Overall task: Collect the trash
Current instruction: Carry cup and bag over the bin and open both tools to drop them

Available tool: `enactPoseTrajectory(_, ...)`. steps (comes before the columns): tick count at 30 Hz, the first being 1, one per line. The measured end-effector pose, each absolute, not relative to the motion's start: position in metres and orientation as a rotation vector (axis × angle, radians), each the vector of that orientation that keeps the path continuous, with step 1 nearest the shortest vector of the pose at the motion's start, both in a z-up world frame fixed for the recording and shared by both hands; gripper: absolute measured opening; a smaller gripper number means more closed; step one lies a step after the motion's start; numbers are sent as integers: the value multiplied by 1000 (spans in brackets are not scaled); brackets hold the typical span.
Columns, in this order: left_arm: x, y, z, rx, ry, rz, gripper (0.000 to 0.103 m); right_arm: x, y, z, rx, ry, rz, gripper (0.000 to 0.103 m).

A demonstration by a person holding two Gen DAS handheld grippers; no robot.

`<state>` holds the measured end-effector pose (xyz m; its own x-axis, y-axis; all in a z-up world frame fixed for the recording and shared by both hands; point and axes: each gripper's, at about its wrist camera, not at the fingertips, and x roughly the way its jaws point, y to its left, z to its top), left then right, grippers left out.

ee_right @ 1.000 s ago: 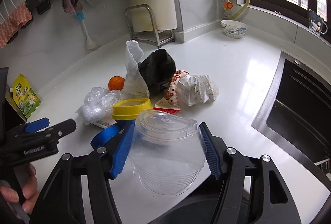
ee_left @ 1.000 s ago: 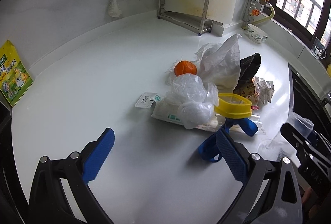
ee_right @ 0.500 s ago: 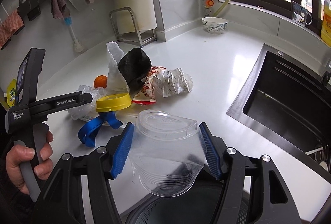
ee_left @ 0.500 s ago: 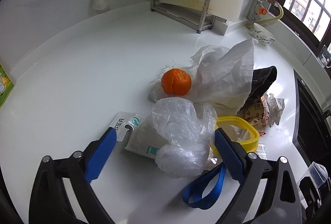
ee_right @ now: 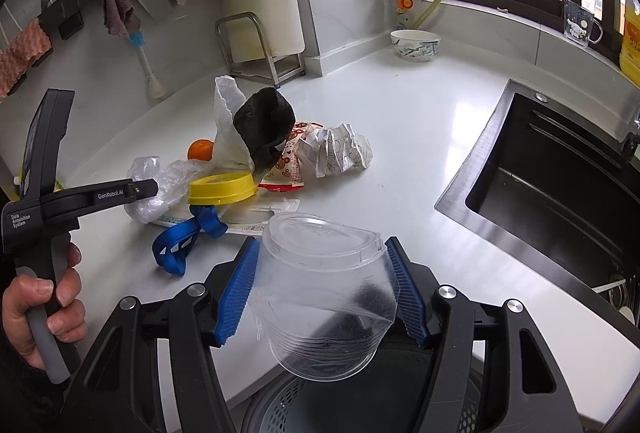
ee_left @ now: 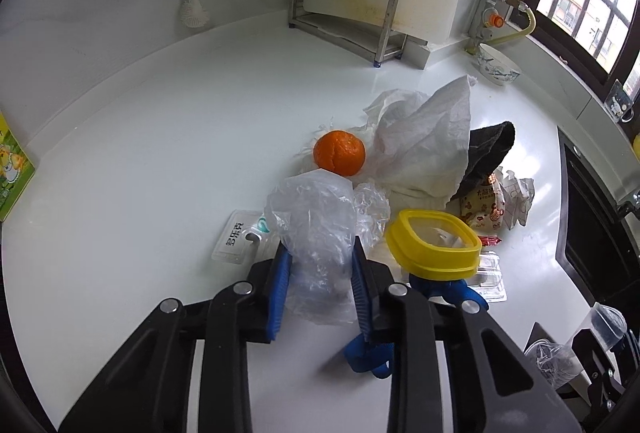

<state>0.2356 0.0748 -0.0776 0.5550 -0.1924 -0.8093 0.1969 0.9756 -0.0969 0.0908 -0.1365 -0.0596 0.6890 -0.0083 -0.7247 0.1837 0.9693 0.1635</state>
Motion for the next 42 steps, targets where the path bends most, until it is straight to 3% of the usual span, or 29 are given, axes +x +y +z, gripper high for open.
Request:
enactPoseTrajectory(11,181,87,-29,18,893,-210,28,60,-147,-39,216,792,-83,62)
enactPoseTrajectory(24,70,29,-19,64,917,-298,28,-1,-182,-29,178,825,-40,62)
enactPoseTrajectory(32,16,-28,-41,115,974,-404,28,-35,-209,-50,200,876,-34,62)
enactPoseTrajectory(42,-12,-55,-106,130,1103,-401,28,-53,-215,-103,177,979,10,62)
